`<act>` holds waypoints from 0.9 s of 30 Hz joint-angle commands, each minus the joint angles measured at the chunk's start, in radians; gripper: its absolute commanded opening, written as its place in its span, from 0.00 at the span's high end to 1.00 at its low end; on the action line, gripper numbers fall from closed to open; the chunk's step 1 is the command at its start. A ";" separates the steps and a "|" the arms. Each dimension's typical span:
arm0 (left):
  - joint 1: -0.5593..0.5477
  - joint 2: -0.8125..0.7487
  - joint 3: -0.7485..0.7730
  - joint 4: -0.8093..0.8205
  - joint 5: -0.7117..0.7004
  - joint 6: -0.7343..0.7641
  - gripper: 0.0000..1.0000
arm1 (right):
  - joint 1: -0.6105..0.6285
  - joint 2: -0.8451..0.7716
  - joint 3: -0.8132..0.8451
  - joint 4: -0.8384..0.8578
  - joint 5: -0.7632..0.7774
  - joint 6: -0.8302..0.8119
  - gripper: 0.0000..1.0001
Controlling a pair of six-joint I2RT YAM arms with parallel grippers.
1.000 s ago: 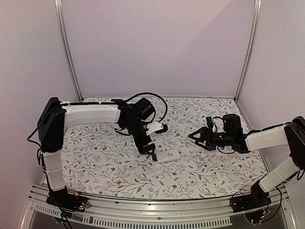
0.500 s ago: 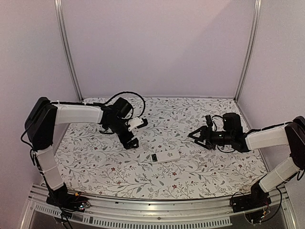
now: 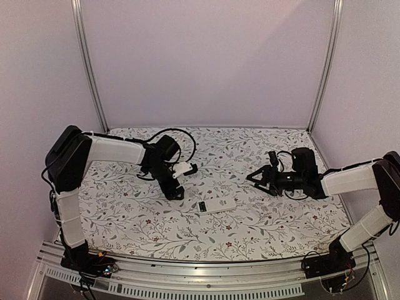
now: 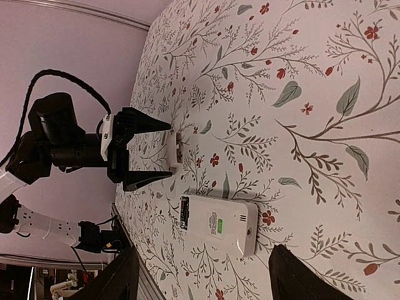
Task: Load the batteries into the remote control
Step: Pick up the battery cover from the center of the board.
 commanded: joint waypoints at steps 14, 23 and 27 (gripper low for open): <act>-0.043 0.078 0.078 -0.119 -0.001 -0.015 0.36 | -0.021 0.010 0.020 -0.004 -0.019 -0.021 0.28; -0.110 -0.008 0.032 -0.121 0.017 -0.037 0.42 | -0.020 0.002 0.020 -0.006 -0.028 -0.024 0.27; -0.155 -0.046 -0.002 -0.103 0.038 -0.040 0.44 | -0.020 0.002 0.018 -0.006 -0.029 -0.023 0.28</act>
